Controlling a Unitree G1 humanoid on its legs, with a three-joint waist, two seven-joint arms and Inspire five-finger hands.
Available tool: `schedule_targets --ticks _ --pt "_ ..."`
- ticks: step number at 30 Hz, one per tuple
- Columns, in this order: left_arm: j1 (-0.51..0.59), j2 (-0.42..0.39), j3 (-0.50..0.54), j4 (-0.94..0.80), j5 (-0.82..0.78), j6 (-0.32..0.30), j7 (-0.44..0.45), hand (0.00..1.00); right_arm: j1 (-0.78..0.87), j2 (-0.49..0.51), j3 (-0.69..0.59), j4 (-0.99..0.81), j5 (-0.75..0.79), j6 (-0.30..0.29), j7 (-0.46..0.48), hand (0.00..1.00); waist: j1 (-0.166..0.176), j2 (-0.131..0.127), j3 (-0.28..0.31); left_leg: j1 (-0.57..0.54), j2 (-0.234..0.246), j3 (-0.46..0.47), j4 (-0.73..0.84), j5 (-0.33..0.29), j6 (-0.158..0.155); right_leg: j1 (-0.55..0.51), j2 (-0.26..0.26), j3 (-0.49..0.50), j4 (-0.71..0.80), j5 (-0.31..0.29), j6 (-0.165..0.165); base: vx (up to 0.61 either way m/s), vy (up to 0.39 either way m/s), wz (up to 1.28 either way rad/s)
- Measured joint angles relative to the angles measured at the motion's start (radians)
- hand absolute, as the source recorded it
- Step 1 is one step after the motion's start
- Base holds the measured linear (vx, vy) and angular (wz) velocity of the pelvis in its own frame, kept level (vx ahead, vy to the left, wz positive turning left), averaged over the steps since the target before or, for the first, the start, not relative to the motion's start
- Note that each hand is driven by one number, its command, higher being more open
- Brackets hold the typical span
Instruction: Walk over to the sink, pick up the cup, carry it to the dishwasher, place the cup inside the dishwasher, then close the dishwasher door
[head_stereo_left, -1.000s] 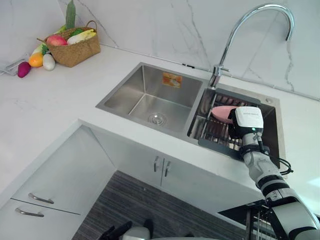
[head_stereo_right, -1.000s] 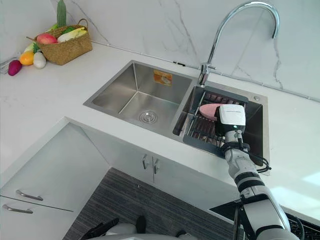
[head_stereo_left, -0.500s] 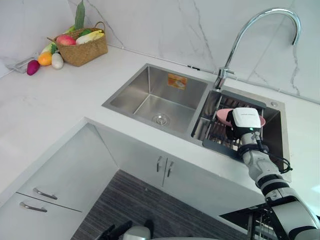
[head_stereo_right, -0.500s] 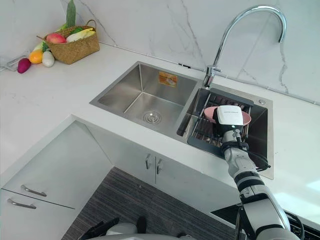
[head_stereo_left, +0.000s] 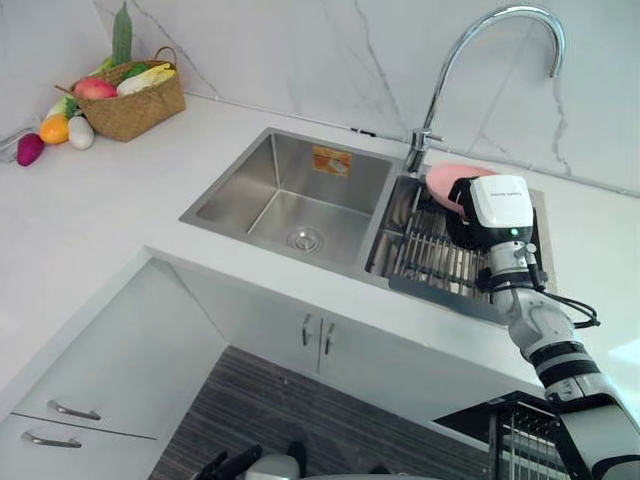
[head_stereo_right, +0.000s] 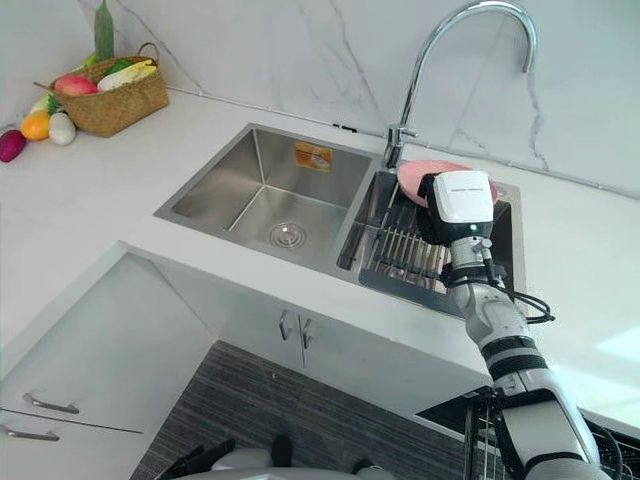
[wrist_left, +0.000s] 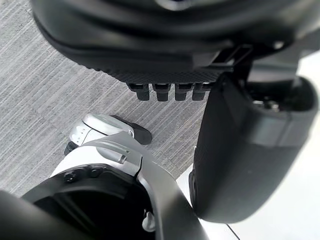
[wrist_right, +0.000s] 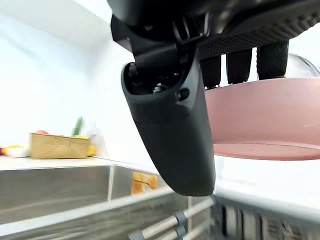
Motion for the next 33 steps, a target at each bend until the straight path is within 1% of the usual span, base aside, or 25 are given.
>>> schedule_targets --ticks 2,7,10,12,14,16,18,19,20,21,23,24,25,27,28,29,30,31,32,33 --pt "0.01 0.0 0.0 -0.007 0.005 -0.007 0.001 1.0 0.038 -0.017 -0.001 -0.079 0.001 -0.019 0.004 0.0 -0.015 0.0 0.0 0.0 0.002 0.008 0.0 0.0 0.0 -0.003 0.002 0.008 0.0 0.001 -0.001 0.0 0.005 -0.1" --pt "0.014 0.002 0.001 -0.005 0.024 -0.014 0.003 1.0 0.113 -0.023 -0.042 -0.168 0.002 -0.046 -0.004 0.0 -0.035 0.001 -0.002 0.0 0.007 0.025 -0.001 -0.007 -0.004 -0.009 0.006 0.024 0.0 0.002 -0.003 -0.01 0.007 -0.12" --pt "0.015 -0.005 0.009 0.012 0.04 -0.016 0.003 1.0 0.154 -0.023 -0.084 -0.229 0.03 -0.06 -0.062 0.0 -0.042 0.011 -0.015 0.002 0.013 0.063 0.0 -0.013 -0.002 -0.024 0.013 0.061 0.001 0.006 -0.008 0.02 0.008 -0.33" --pt "0.015 -0.011 0.008 0.019 0.082 -0.027 0.021 1.0 0.178 -0.02 -0.128 -0.264 0.081 -0.059 -0.116 0.0 -0.052 0.021 -0.024 0.013 0.016 0.083 0.0 -0.02 -0.003 -0.024 0.016 0.081 0.001 0.006 -0.008 0.03 0.005 -0.29" --pt "0.015 -0.019 0.009 0.027 0.113 -0.037 0.048 1.0 0.212 -0.016 -0.188 -0.307 0.092 -0.043 -0.141 0.0 -0.055 0.025 -0.038 0.014 0.021 0.108 0.001 -0.027 -0.005 -0.037 0.021 0.107 0.002 0.009 -0.01 0.04 0.008 -0.39" --pt "0.015 -0.02 0.009 0.035 0.113 -0.038 0.066 1.0 0.262 0.004 -0.255 -0.356 0.093 -0.018 -0.153 0.0 -0.062 0.022 -0.042 0.021 0.028 0.135 0.002 -0.035 -0.009 -0.044 0.028 0.134 0.001 0.011 -0.013 0.04 -0.001 -0.45" --pt "0.015 -0.023 0.009 0.057 0.113 -0.047 0.07 1.0 0.353 0.031 -0.343 -0.412 0.093 0.006 -0.155 0.0 -0.084 0.022 -0.051 0.029 0.035 0.174 0.002 -0.045 -0.012 -0.055 0.038 0.171 0.001 0.012 -0.014 0.05 -0.006 -0.47" --pt "0.016 -0.024 0.009 0.062 0.113 -0.053 0.07 1.0 0.376 0.036 -0.363 -0.419 0.093 0.01 -0.155 0.0 -0.091 0.022 -0.054 0.029 0.036 0.183 0.002 -0.049 -0.013 -0.059 0.04 0.182 0.001 0.013 -0.015 0.05 0.001 -0.5" --pt "0.016 -0.026 0.007 0.071 0.114 -0.062 0.07 1.0 0.421 0.045 -0.403 -0.426 0.096 0.018 -0.157 0.0 -0.111 0.021 -0.06 0.029 0.038 0.203 0.002 -0.055 -0.014 -0.069 0.043 0.199 0.002 0.013 -0.015 0.04 0.005 -0.4" --pt "0.016 -0.027 0.006 0.073 0.114 -0.064 0.07 1.0 0.442 0.051 -0.426 -0.426 0.102 0.02 -0.158 0.0 -0.118 0.022 -0.063 0.03 0.039 0.214 0.002 -0.057 -0.014 -0.075 0.045 0.21 0.004 0.014 -0.016 0.05 0.011 -0.51" --pt "0.012 -0.037 -0.005 0.07 0.115 -0.071 0.068 1.0 0.517 0.097 -0.528 -0.425 0.133 0.038 -0.166 0.0 -0.15 0.02 -0.066 0.036 0.04 0.251 0.003 -0.066 -0.013 -0.096 0.047 0.248 0.02 0.014 -0.016 0.05 0.018 -0.52" --pt "0.008 -0.04 -0.009 0.069 0.127 -0.069 0.056 1.0 0.543 0.119 -0.569 -0.424 0.142 0.05 -0.175 0.0 -0.161 0.019 -0.065 0.041 0.04 0.267 0.004 -0.071 -0.012 -0.103 0.048 0.263 0.028 0.014 -0.016 0.06 0.044 -0.63" --pt "0.003 -0.037 -0.012 0.068 0.138 -0.062 0.047 1.0 0.571 0.151 -0.626 -0.424 0.162 0.063 -0.186 0.0 -0.164 0.017 -0.064 0.048 0.04 0.297 0.009 -0.082 -0.008 -0.114 0.051 0.295 0.039 0.014 -0.016 0.04 0.036 -0.62" --pt "0.0 -0.038 -0.012 0.068 0.153 -0.055 0.04 1.0 0.585 0.187 -0.697 -0.424 0.177 0.085 -0.199 0.0 -0.174 0.017 -0.064 0.05 0.041 0.346 0.03 -0.104 -0.004 -0.138 0.051 0.332 0.059 0.014 -0.015 0.01 0.068 -0.81" --pt "0.0 -0.039 -0.012 0.064 0.153 -0.048 0.04 1.0 0.585 0.201 -0.731 -0.424 0.198 0.095 -0.214 0.0 -0.184 0.016 -0.064 0.047 0.041 0.382 0.046 -0.12 0.005 -0.162 0.052 0.359 0.072 0.015 -0.012 -0.01 0.085 -0.86" --pt "-0.001 -0.041 -0.011 0.062 0.154 -0.043 0.039 1.0 0.585 0.208 -0.746 -0.424 0.199 0.097 -0.221 0.0 -0.185 0.016 -0.064 0.045 0.042 0.401 0.056 -0.128 0.008 -0.171 0.051 0.366 0.074 0.012 -0.008 -0.04 0.075 -0.94" --pt "-0.001 -0.042 -0.008 0.06 0.155 -0.033 0.04 1.0 0.586 0.22 -0.777 -0.424 0.199 0.099 -0.237 0.0 -0.186 0.016 -0.064 0.041 0.046 0.439 0.072 -0.15 0.012 -0.189 0.029 0.322 0.092 -0.009 -0.011 -0.04 0.061 -0.8" --pt "-0.001 -0.042 -0.006 0.058 0.155 -0.029 0.041 1.0 0.587 0.225 -0.788 -0.424 0.2 0.099 -0.243 0.0 -0.185 0.015 -0.063 0.037 0.049 0.458 0.084 -0.163 0.014 -0.199 0.01 0.285 0.11 -0.01 -0.009 -0.02 0.07 -0.95" --pt "-0.005 -0.04 0.0 0.056 0.155 -0.016 0.045 1.0 0.595 0.235 -0.804 -0.425 0.199 0.1 -0.258 0.0 -0.186 0.011 -0.063 0.029 0.057 0.485 0.117 -0.197 0.017 -0.212 -0.021 0.224 0.151 -0.009 -0.01 0.01 0.043 -0.71" --pt "-0.017 -0.037 0.005 0.057 0.155 0.001 0.05 1.0 0.609 0.248 -0.822 -0.425 0.199 0.102 -0.274 0.0 -0.192 0.011 -0.063 0.01 0.071 0.497 0.159 -0.22 0.021 -0.232 -0.045 0.173 0.2 -0.019 -0.028 0.03 0.019 -0.52"
